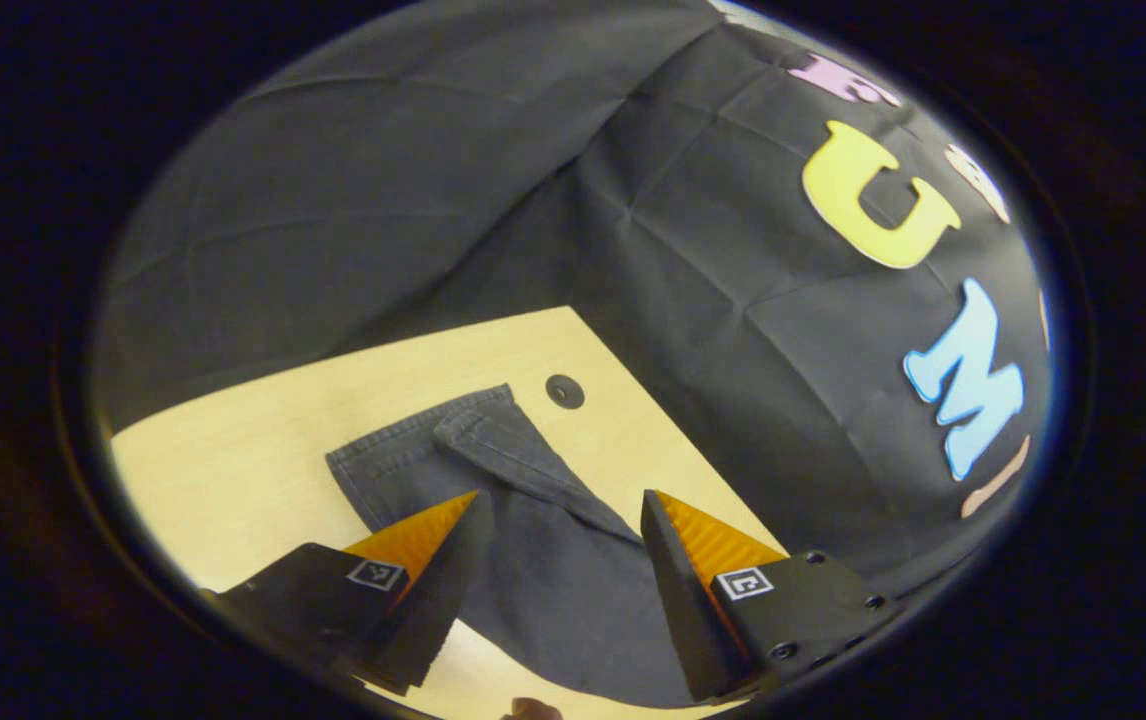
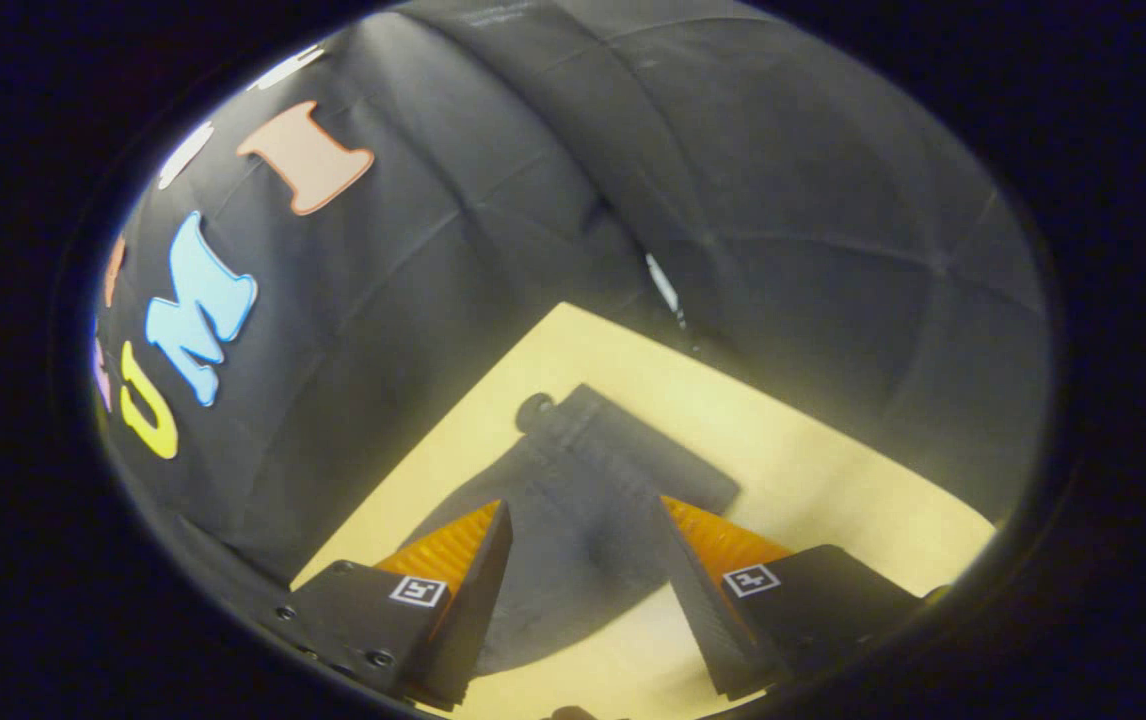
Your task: Grasp the waist and the cuffs of the jeans and fold them to make the two legs overlap; first hold the waist and fold one-third of the jeans toward the cuffs, then hold the cuffs and fold the remaining one-third in the same direction to finish folding.
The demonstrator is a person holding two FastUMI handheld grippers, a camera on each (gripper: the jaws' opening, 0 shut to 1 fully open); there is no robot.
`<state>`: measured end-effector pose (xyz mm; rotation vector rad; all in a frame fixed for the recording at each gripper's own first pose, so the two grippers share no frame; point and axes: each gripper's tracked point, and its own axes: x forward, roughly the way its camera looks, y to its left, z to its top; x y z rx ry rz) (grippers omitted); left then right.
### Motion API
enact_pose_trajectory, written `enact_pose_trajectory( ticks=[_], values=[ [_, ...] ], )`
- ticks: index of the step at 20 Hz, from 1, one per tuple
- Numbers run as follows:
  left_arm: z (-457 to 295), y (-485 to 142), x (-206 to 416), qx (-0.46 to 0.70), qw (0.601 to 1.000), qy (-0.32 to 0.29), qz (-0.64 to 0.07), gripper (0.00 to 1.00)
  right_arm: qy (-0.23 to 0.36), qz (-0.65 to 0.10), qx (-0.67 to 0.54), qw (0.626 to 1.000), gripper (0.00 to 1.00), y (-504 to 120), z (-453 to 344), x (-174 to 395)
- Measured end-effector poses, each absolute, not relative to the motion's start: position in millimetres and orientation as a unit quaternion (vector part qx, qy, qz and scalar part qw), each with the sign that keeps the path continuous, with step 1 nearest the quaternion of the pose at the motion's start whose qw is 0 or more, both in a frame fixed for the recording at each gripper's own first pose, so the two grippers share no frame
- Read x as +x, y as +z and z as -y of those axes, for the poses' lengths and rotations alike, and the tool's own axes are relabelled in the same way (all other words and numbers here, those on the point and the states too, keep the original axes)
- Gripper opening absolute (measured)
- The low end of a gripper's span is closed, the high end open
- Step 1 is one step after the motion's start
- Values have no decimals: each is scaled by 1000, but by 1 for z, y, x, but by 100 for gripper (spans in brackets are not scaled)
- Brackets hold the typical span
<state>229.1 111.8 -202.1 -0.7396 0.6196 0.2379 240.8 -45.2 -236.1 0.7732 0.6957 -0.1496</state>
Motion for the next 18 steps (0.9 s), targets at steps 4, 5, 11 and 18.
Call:
enact_pose_trajectory(
  ticks=[4,5,11,18],
  values=[
    [-90,-156,209,-314,907,97,-265,97,-90,-363,406,834,84,-272,35,232],
    [-85,-145,206,-304,913,96,-256,97,-92,-363,409,832,85,-280,34,236],
    [-64,-74,187,-234,958,73,-153,97,-117,-344,388,847,85,-302,29,246],
    [-26,-62,169,-217,962,55,-153,96,-76,-318,370,870,62,-300,14,259]
  ],
)
